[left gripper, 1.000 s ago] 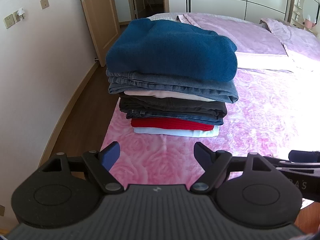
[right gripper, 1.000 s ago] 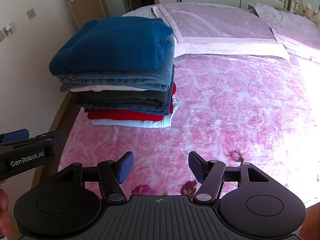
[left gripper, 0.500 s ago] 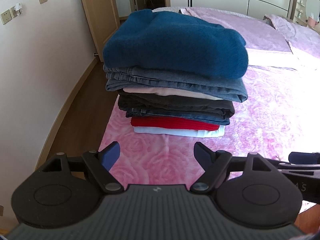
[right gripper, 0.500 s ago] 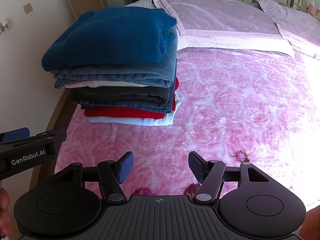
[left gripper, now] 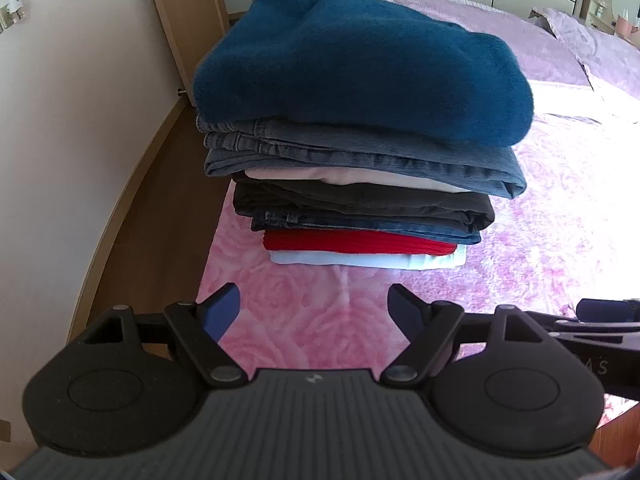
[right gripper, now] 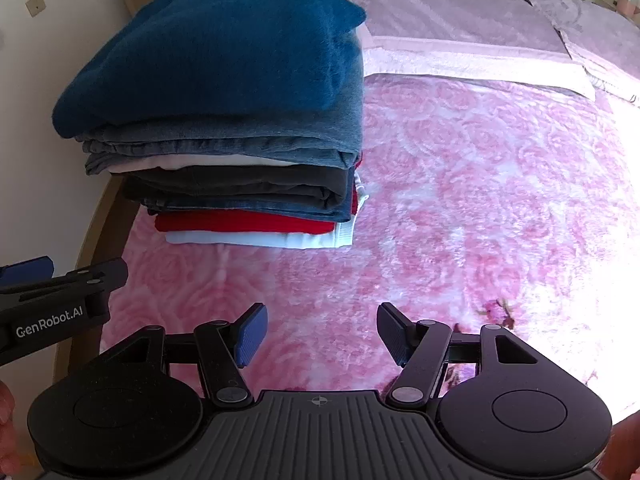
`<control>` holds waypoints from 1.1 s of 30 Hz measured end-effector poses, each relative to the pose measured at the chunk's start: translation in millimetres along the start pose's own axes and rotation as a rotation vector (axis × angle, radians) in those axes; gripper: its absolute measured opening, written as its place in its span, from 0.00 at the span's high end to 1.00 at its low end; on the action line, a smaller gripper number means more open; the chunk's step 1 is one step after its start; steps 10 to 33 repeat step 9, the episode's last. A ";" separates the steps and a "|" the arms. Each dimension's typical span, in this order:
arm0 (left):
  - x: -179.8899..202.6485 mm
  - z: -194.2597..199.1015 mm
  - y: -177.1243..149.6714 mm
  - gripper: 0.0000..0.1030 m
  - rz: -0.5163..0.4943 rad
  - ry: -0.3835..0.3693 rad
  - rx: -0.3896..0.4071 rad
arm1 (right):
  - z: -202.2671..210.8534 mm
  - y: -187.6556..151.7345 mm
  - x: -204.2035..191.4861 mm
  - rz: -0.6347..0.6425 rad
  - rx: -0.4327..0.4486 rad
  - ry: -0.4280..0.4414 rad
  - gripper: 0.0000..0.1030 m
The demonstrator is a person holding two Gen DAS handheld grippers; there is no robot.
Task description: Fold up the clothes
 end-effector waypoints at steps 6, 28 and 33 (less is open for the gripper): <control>-6.9 -7.7 11.3 0.24 -0.016 -0.009 0.015 | -10.1 9.9 -7.6 -0.012 -0.020 -0.012 0.38; -10.7 -10.4 18.5 0.24 -0.029 -0.011 0.027 | -12.9 14.4 -12.5 -0.017 -0.024 -0.018 0.38; -10.7 -10.4 18.5 0.24 -0.029 -0.011 0.027 | -12.9 14.4 -12.5 -0.017 -0.024 -0.018 0.38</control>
Point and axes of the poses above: each gripper's, at about its wrist camera, not at the fingertips, and z roughly against the way its jaws point, x to its right, y to its top, the point moved 2 cm from there along -z, roughly the way its jaws point, and after that the axes turned 6 degrees about y, right-handed, at the moved point
